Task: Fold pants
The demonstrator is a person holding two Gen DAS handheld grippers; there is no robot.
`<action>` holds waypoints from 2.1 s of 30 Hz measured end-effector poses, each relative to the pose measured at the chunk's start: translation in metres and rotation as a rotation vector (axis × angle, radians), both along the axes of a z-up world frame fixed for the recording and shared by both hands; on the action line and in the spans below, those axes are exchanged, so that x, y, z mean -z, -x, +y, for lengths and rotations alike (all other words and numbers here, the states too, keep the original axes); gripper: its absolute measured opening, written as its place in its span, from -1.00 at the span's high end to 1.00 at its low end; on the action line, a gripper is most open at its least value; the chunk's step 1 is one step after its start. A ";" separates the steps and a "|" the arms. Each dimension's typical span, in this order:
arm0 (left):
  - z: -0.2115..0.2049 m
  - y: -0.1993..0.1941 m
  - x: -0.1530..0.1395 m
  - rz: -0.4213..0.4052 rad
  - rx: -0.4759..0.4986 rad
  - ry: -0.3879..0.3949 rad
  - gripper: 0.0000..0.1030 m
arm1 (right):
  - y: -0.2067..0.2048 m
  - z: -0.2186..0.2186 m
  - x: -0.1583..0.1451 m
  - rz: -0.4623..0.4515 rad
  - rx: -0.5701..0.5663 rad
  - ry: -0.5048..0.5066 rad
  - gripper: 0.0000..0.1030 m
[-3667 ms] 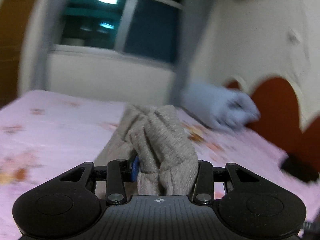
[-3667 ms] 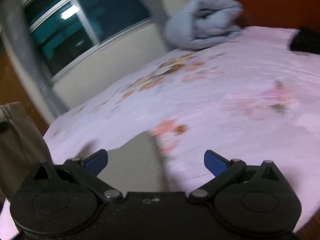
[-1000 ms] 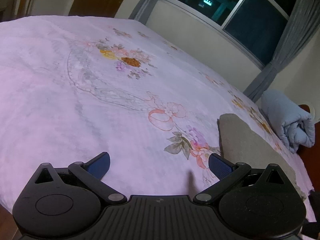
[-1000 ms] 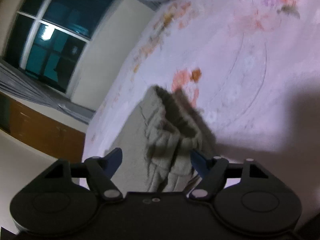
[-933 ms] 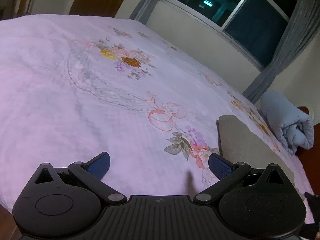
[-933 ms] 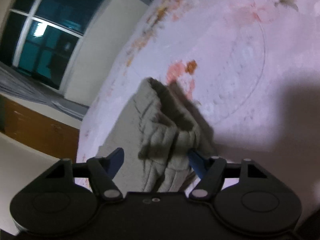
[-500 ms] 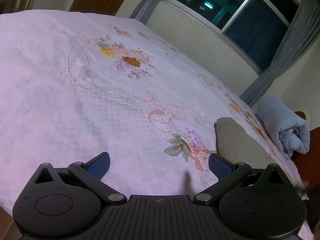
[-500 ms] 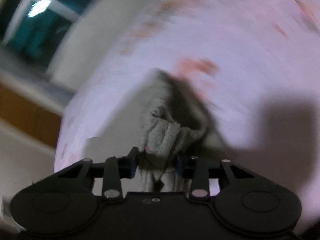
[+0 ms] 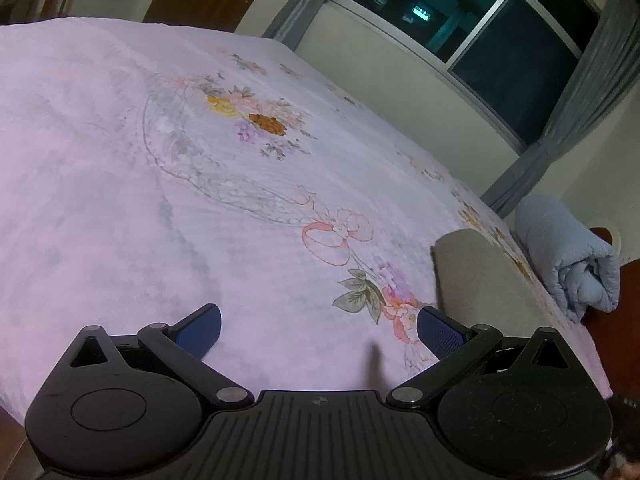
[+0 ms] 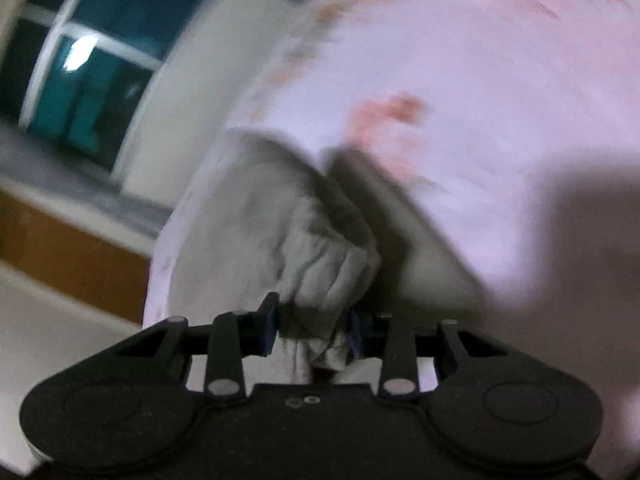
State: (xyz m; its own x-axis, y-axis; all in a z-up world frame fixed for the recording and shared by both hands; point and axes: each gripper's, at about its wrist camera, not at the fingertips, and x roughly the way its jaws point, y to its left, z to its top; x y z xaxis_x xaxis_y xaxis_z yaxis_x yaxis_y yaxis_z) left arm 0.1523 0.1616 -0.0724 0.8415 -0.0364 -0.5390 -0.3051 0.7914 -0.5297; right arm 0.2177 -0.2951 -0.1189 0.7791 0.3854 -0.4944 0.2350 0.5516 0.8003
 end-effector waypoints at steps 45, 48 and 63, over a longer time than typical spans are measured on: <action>-0.010 -0.006 -0.003 0.025 0.039 -0.046 -1.00 | -0.030 0.008 -0.026 -0.105 -0.161 -0.405 0.81; -0.013 -0.009 -0.004 0.037 0.042 -0.061 -1.00 | -0.025 -0.001 -0.007 -0.032 -0.050 -0.514 0.82; -0.040 -0.016 -0.013 0.011 0.150 -0.125 -1.00 | -0.024 -0.008 -0.082 -0.156 -0.101 0.200 -0.36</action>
State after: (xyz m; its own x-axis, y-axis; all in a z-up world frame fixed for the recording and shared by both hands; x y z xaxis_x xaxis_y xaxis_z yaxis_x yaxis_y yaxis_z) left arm 0.1680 0.1218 -0.0598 0.8259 -0.0928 -0.5562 -0.1842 0.8878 -0.4217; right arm 0.2414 -0.3034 -0.0368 0.8144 0.3718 -0.4455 0.0534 0.7165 0.6955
